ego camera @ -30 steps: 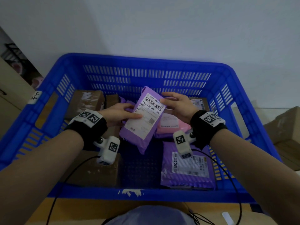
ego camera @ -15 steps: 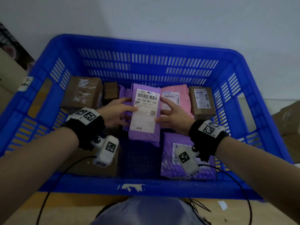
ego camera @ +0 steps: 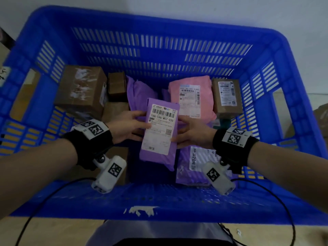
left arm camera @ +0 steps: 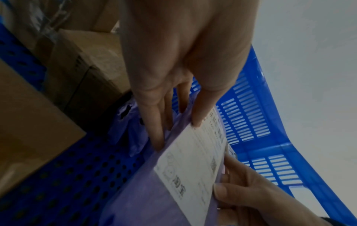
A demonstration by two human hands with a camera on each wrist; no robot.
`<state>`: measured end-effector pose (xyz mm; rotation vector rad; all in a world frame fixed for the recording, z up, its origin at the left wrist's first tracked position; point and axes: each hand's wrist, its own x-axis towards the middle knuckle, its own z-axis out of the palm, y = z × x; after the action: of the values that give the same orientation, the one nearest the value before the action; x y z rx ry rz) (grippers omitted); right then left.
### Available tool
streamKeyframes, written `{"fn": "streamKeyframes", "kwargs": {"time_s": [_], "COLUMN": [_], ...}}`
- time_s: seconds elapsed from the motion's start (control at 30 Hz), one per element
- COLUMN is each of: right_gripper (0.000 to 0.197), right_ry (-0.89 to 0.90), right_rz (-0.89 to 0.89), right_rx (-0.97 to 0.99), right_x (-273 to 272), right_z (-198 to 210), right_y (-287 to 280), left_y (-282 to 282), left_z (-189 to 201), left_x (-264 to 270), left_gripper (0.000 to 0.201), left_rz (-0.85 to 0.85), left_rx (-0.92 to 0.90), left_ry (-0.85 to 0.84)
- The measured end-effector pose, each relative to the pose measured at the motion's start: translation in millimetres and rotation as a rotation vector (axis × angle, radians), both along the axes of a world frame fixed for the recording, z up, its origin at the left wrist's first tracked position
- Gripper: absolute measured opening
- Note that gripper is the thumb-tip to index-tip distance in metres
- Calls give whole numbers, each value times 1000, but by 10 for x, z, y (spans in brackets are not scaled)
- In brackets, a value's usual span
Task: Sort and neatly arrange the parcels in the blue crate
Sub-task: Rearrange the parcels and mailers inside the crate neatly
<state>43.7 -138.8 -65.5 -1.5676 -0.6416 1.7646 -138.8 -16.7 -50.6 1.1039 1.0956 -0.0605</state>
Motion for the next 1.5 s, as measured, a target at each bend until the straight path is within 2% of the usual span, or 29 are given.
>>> {"fn": "streamKeyframes", "kwargs": {"time_s": [0.17,0.3,0.37,0.5,0.73,0.8,0.83,0.93,1.0,1.07,1.2,1.37,1.5], "right_gripper": [60,50,47,36,52,46,49,76,79,75,65,61,60], "right_ry": [28,18,-59,-358,-598,-710,-705,-793,-883,-921,-936,-876,-813], "right_rz": [188,350,436,659,893,1032,1108,1448,1587,1637,1624,1557,1425], "right_rx": [-172,-266,-265,-176,-66,-54,-47,49,93,143,144,126,93], "right_x": [47,64,90,188,247,240,218,178,160,166,190,226,270], "right_z": [-92,-169,-177,-165,-186,-189,-189,-242,-216,-195,-205,-270,-360], "right_y": [40,57,85,159,101,58,25,11,34,53,42,31,6], "left_y": [-24,-80,-113,-152,-163,-155,-151,-145,-159,-188,-263,-272,-263], "left_z": [-113,-221,-259,-317,-345,-358,-361,-376,-395,-435,-535,-629,-684], "left_x": [58,104,127,160,180,154,144,152,196,247,339,423,464], "left_gripper": [25,24,22,21,25,28,28,30,33,33,32,35,35], "left_rz": [-70,-135,-161,-198,-284,-312,-314,-315,-345,-376,-413,-430,-397], "left_rx": [-28,-80,-125,-191,-146,-133,-123,-75,-21,17,5,-73,-142], "left_ry": [96,152,171,189,212,252,274,331,369,413,467,490,463]}}
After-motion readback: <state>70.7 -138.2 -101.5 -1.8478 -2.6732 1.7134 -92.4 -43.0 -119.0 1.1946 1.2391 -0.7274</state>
